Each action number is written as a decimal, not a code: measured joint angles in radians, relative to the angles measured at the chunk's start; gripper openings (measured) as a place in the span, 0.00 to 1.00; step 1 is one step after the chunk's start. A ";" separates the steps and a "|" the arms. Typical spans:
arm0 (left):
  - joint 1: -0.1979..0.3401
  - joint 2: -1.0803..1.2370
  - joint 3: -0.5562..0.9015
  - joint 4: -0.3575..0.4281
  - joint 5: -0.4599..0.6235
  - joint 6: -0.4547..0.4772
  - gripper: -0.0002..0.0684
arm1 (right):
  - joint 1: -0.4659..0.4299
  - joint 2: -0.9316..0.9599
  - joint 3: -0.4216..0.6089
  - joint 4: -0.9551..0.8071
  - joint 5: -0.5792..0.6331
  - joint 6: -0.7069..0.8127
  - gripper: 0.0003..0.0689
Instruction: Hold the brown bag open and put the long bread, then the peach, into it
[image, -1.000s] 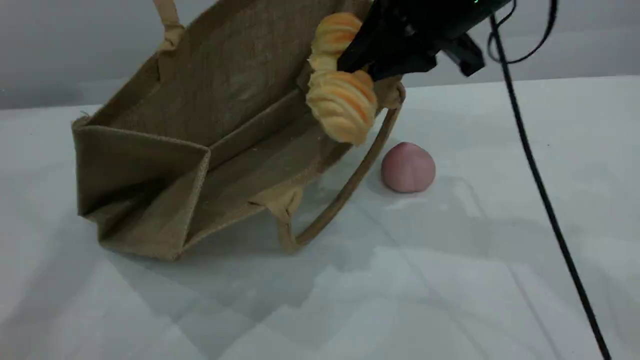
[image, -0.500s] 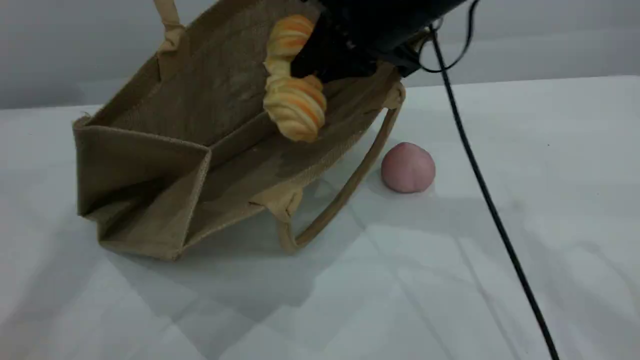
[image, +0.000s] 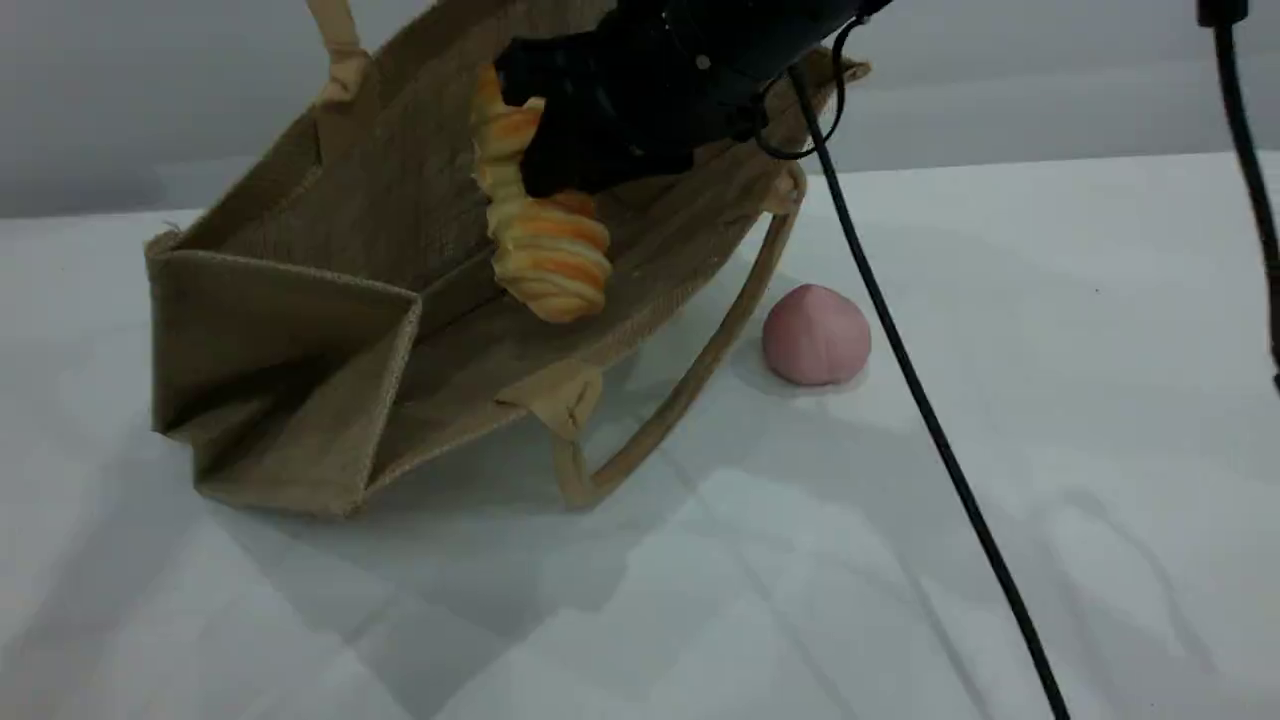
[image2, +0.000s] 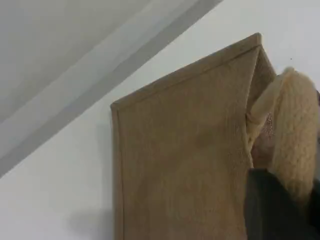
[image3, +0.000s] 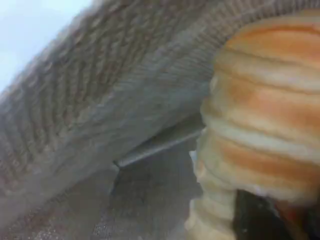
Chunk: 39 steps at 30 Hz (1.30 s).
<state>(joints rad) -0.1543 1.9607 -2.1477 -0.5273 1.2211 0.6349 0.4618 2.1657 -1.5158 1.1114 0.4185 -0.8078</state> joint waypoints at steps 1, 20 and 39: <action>0.000 0.000 0.000 0.000 0.000 0.000 0.13 | 0.000 0.000 0.000 0.011 0.000 0.000 0.38; 0.001 0.000 0.000 0.003 0.000 -0.001 0.13 | -0.121 -0.204 0.000 -0.213 0.241 0.101 0.83; 0.002 0.000 0.000 0.151 -0.001 -0.017 0.13 | -0.252 -0.234 0.000 -0.723 0.357 0.327 0.82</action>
<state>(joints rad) -0.1519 1.9607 -2.1477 -0.3765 1.2203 0.6180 0.2094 1.9319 -1.5158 0.3883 0.7759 -0.4807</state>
